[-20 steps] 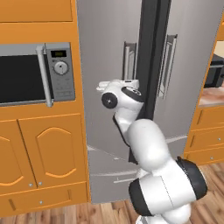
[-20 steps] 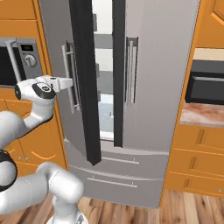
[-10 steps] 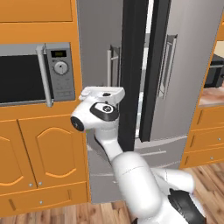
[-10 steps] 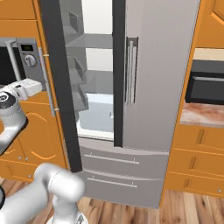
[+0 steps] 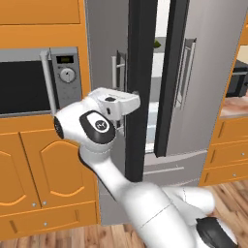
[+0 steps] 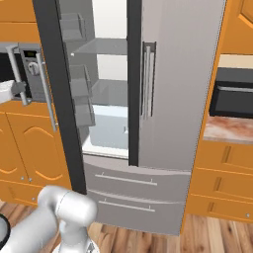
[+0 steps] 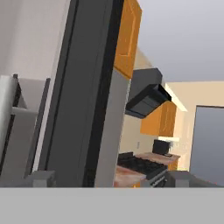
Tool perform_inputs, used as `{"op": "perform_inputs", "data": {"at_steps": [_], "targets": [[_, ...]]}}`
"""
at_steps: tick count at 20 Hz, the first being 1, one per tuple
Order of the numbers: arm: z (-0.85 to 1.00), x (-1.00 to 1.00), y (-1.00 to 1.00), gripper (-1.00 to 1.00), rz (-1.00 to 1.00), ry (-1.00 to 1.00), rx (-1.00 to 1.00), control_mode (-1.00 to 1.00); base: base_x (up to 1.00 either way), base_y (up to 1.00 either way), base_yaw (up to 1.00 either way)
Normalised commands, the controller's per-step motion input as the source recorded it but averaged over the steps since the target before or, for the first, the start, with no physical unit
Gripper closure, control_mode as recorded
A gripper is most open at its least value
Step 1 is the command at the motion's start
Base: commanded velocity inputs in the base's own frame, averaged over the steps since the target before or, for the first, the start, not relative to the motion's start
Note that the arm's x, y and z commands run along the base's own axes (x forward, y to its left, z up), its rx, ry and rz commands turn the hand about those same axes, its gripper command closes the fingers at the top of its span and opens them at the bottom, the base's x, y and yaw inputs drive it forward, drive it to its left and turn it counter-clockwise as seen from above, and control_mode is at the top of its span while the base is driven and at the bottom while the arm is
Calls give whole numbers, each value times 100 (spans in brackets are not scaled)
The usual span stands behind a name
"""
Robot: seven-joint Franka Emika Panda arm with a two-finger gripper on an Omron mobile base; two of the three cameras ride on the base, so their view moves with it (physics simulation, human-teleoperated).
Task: Take the lemon wedge from the fridge and place it on the plate with fish on the dining counter.
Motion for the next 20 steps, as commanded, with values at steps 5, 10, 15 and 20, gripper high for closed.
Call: {"op": "perform_inputs", "data": {"at_steps": [5,10,15,20], "targets": [[12,-71,-100,-100,3,-7,29,-100,0,0,0],[0,-30,-100,-100,21,-8,38,-100,0,0,0],[-3,3,-100,-100,25,-2,37,-100,0,0,0],[-5,60,-72,-100,25,14,56,-100,0,0,0]]}}
